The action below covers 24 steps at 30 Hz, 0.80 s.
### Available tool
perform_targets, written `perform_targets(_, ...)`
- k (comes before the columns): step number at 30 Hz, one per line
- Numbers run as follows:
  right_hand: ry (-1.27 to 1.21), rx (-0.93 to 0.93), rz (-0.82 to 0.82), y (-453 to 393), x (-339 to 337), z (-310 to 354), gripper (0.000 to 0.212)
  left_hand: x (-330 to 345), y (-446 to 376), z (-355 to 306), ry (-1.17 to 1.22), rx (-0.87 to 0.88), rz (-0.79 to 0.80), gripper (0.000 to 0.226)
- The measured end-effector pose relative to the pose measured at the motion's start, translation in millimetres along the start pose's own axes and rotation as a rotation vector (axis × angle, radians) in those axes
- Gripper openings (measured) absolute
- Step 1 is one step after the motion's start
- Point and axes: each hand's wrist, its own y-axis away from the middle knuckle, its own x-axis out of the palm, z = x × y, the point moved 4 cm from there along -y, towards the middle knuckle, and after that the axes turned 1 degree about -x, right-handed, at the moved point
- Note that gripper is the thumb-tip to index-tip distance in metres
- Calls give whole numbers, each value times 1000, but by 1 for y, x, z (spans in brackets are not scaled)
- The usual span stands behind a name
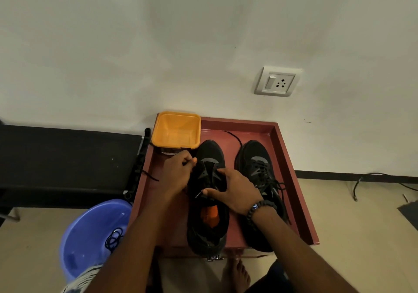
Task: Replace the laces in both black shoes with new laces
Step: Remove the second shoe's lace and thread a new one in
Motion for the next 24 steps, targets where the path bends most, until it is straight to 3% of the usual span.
perform_targets(6, 7, 32, -26, 6, 2, 0, 91, -33, 9, -6, 334, -28, -282, 24)
perform_targets(10, 18, 32, -36, 8, 3, 3, 90, -58, 18, 5, 540, -124, -559, 21)
perform_targets(12, 13, 28, -42, 9, 3, 5, 89, -67, 19, 13, 478, -153, -626, 19)
perform_targets(15, -6, 10, -26, 10, 1, 6, 90, -66, 22, 13, 143, -114, -555, 9)
perform_targets(19, -16, -8, -28, 11, -1, 7, 79, -40, 17, 14, -205, 30, -249, 43)
perform_targets(22, -15, -43, -72, 19, 0, 14, 62, -5, 11, 16, -169, 53, 69, 45)
perform_targets(24, 16, -48, -84, 21, -3, 11, 52, 13, 8, 21, -118, 3, 154, 36)
